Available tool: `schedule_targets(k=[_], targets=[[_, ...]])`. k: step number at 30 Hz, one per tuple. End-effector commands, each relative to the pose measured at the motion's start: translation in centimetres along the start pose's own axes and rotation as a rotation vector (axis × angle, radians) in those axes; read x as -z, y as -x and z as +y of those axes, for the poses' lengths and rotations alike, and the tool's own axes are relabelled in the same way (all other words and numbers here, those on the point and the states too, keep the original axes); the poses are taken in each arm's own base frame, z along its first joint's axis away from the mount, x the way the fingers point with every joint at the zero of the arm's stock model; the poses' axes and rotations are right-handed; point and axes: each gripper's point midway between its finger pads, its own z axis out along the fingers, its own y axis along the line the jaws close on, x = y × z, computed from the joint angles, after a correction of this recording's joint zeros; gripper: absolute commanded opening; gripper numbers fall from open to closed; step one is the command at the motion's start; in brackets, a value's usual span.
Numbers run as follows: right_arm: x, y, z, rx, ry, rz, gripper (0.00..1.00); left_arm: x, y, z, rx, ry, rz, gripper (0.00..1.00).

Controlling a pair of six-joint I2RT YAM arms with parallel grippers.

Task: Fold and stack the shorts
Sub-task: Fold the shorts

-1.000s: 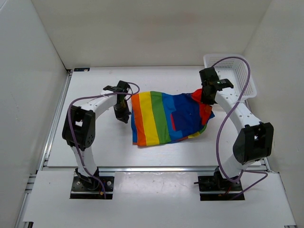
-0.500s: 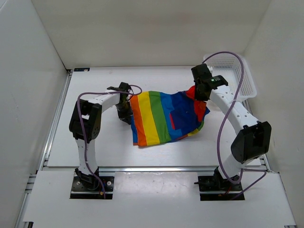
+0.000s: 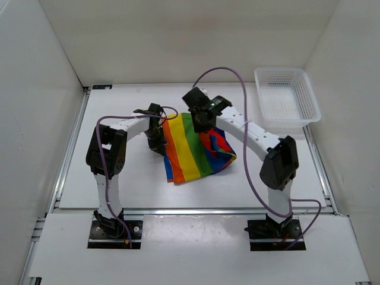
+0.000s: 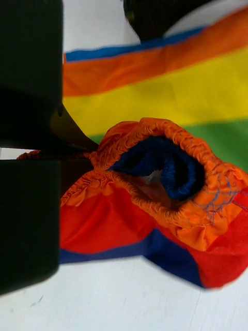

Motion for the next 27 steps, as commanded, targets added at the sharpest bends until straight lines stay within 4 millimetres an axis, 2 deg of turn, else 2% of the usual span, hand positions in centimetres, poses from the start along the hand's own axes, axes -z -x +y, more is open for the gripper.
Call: schedule_targets(k=[1, 2, 3, 10, 14, 16, 17, 18, 19, 21, 22, 23, 24, 26, 27], targets=[[0.8, 0.8, 4.0, -0.006, 0.071, -0.018, 0.0, -0.9, -0.6, 1.0, -0.015, 0.02, 0.007, 0.1], [0.1, 0.6, 4.8, -0.006, 0.073, -0.007, 0.0, -0.9, -0.6, 1.0, -0.014, 0.02, 0.007, 0.1], [0.5, 0.8, 6.1, 0.008, 0.093, -0.02, 0.0, -0.9, -0.6, 1.0, -0.014, 0.02, 0.007, 0.1], [-2.0, -0.1, 9.9, -0.016, 0.135, 0.027, 0.0, -0.9, -0.6, 1.0, -0.014, 0.02, 0.007, 0.1], [-2.0, 0.6, 13.6, -0.019, 0.3, 0.007, 0.0, -1.0, -0.9, 1.2, -0.013, 0.024, 0.015, 0.1], [-1.5, 0.6, 15.1, -0.014, 0.363, 0.007, 0.31, -0.7, -0.5, 1.5, -0.006, 0.028, 0.0, 0.1], [-1.6, 0.4, 15.3, -0.014, 0.374, 0.01, 0.53, -0.9, -0.9, 1.7, -0.004, 0.033, 0.009, 0.1], [-1.3, 0.2, 15.6, 0.004, 0.383, 0.004, 0.78, -0.4, -0.5, 1.9, 0.006, 0.028, -0.004, 0.1], [0.0, 0.9, 15.2, -0.003, 0.39, -0.029, 0.86, -0.6, -0.8, 2.2, 0.008, 0.033, 0.005, 0.1], [0.2, 0.2, 14.3, 0.004, 0.382, -0.045, 0.94, 0.0, -0.4, 2.8, 0.03, 0.029, -0.01, 0.1], [2.6, 1.2, 13.5, 0.003, 0.398, -0.1, 0.98, 0.0, -0.4, 2.8, 0.03, 0.029, -0.01, 0.1], [2.4, -0.6, 12.7, 0.015, 0.377, -0.08, 0.98, 0.6, 0.1, 3.1, 0.043, 0.023, -0.027, 0.1], [5.0, 0.5, 12.0, 0.005, 0.403, -0.15, 0.99, 1.3, 0.7, 3.5, 0.049, 0.016, -0.047, 0.1], [6.1, -0.2, 10.4, -0.003, 0.386, -0.175, 0.95, 1.8, 0.7, 4.0, 0.063, 0.017, -0.051, 0.1], [6.4, -1.0, 8.7, -0.007, 0.342, -0.186, 0.9, 2.2, 0.5, 4.0, 0.054, 0.017, -0.051, 0.1]])
